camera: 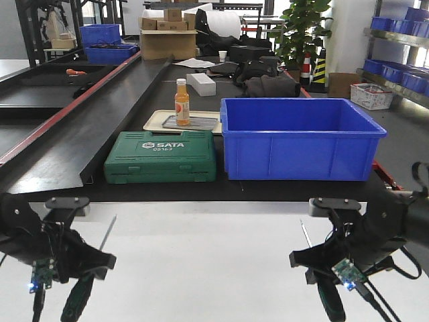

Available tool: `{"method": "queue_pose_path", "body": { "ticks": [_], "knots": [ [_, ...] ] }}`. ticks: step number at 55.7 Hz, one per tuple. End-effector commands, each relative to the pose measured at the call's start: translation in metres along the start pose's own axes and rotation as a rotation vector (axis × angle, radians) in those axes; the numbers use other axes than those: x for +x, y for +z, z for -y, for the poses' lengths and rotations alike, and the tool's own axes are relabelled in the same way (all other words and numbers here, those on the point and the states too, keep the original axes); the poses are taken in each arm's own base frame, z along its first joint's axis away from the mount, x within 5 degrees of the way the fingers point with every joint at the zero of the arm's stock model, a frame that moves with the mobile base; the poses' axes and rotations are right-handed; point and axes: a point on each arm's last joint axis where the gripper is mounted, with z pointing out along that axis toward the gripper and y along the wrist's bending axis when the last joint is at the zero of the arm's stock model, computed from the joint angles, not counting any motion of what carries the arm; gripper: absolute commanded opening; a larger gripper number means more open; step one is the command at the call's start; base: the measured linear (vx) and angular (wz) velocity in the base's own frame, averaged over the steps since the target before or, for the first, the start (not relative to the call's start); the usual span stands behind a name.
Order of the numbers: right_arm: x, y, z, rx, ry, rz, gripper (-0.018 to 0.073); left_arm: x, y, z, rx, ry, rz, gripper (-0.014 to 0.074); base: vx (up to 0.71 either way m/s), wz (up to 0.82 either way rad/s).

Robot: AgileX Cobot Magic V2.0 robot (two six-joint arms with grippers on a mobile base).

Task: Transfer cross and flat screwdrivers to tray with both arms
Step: 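Lift both screwdrivers upright off the table with both grippers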

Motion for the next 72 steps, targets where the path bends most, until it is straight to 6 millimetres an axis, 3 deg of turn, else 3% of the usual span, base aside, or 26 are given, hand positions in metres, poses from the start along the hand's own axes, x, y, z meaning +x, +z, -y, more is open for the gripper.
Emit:
{"method": "queue_pose_path", "body": {
  "ticks": [1, 16, 27, 32, 39, 54, 72],
  "knots": [
    [-0.019, -0.056, -0.008, -0.02, -0.037, 0.213, -0.0008, -0.025, -0.059, 0.018, 0.011, 0.004, 0.237, 0.0003, 0.0, 0.0],
    [-0.018, -0.147, -0.052, -0.08, -0.224, 0.543, -0.0008, -0.026, -0.155, 0.052, 0.029, 0.107, 0.501, 0.0003, 0.0, 0.0],
    [-0.009, -0.193, -0.054, -0.112, -0.16, 0.667, -0.0008, -0.017, -0.216, 0.071, 0.044, 0.142, 0.697, 0.0003, 0.0, 0.0],
    [-0.004, -0.208, -0.053, -0.1, -0.175, 0.698, -0.0008, -0.012, -0.234, 0.074, 0.045, 0.134, 0.742, 0.0003, 0.0, 0.0],
    [0.003, -0.221, -0.052, -0.102, -0.177, 0.71, -0.0008, -0.002, -0.242, 0.075, 0.047, 0.124, 0.745, 0.0003, 0.0, 0.0],
    [0.008, -0.228, -0.051, -0.103, -0.181, 0.701, -0.0008, 0.03, -0.234, 0.068, 0.035, 0.075, 0.761, 0.0003, 0.0, 0.0],
    [0.012, -0.225, -0.051, -0.096, -0.191, 0.649, -0.0008, 0.035, -0.238, 0.069, 0.037, 0.081, 0.76, 0.0003, 0.0, 0.0]
  ]
}}
